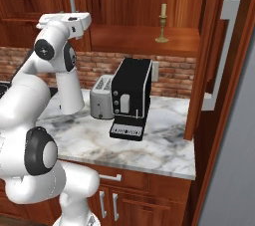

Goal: Get the candle and the beer from the cabinet and move them to the dining counter.

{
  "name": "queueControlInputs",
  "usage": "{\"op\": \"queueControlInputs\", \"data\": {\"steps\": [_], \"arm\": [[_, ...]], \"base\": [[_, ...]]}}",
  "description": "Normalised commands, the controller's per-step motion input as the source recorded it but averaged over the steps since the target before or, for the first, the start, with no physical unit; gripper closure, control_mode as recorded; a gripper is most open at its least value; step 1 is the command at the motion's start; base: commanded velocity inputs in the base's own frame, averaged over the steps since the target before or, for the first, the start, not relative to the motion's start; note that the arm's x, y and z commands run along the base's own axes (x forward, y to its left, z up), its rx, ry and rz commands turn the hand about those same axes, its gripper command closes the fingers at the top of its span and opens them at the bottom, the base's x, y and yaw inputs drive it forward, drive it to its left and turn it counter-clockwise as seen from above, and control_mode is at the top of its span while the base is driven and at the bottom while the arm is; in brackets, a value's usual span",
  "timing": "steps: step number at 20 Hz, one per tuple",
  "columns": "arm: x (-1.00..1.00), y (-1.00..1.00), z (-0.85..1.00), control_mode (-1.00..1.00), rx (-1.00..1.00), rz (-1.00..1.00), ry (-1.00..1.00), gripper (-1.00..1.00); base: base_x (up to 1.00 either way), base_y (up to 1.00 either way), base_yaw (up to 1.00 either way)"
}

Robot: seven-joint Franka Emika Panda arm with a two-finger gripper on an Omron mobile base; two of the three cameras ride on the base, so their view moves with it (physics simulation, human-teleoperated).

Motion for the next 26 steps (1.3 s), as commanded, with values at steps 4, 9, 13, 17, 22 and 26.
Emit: {"op": "queueControlInputs", "data": {"steps": [4,9,13,17,22,26], "arm": [[0.01,0.00,0.00,-1.00,0.00,0.00,0.00,1.00],[-0.03,0.05,-0.05,-1.00,0.00,0.00,0.01,1.00],[-0.36,0.20,0.00,-1.00,-0.01,0.02,-0.03,1.00],[-0.48,0.29,0.00,-1.00,0.00,0.03,-0.02,1.00],[-0.57,0.41,0.03,-1.00,0.00,0.04,0.00,1.00],[-0.61,0.55,0.07,-1.00,0.00,0.05,0.00,1.00]], "base": [[0.00,0.00,0.00],[0.00,0.00,0.00],[0.00,0.00,0.00],[0.00,0.00,0.00],[0.00,0.00,0.00],[0.00,0.00,0.00]]}}
